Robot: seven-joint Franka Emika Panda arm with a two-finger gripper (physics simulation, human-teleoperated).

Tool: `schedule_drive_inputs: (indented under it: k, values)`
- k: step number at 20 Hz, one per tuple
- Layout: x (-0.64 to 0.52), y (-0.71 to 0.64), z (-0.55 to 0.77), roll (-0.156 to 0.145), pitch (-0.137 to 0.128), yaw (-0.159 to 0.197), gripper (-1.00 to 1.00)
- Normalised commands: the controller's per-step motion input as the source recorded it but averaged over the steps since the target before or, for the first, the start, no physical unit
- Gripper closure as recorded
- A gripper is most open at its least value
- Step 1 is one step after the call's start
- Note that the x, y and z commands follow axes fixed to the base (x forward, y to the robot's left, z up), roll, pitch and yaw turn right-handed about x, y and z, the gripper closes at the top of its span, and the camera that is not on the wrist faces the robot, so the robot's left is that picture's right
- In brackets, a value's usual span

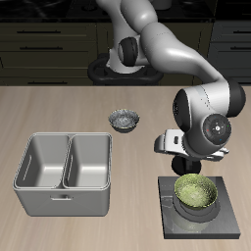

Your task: Place the green bowl on the flat stove and turn on the flat stove

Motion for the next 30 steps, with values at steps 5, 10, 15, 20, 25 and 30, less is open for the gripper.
schedule_drive_inputs:
  k: [5,10,15,20,25,30]
  values:
    - [0.04,-0.23,0.14,-0.022,-0.021,-0.016,1.0]
    - [0.05,-0.31,0.24,-0.021,-0.026,-0.015,1.0]
    - [0.06,-0.28,0.35,-0.012,-0.083,0.061,1.0]
    - [0.15,-0.42,0.38,0.024,-0.032,0.101,1.0]
    - [0.04,-0.32,0.37,0.02,-0.044,0.066,1.0]
    - [0.05,-0.33,0.39,0.014,-0.036,0.052,1.0]
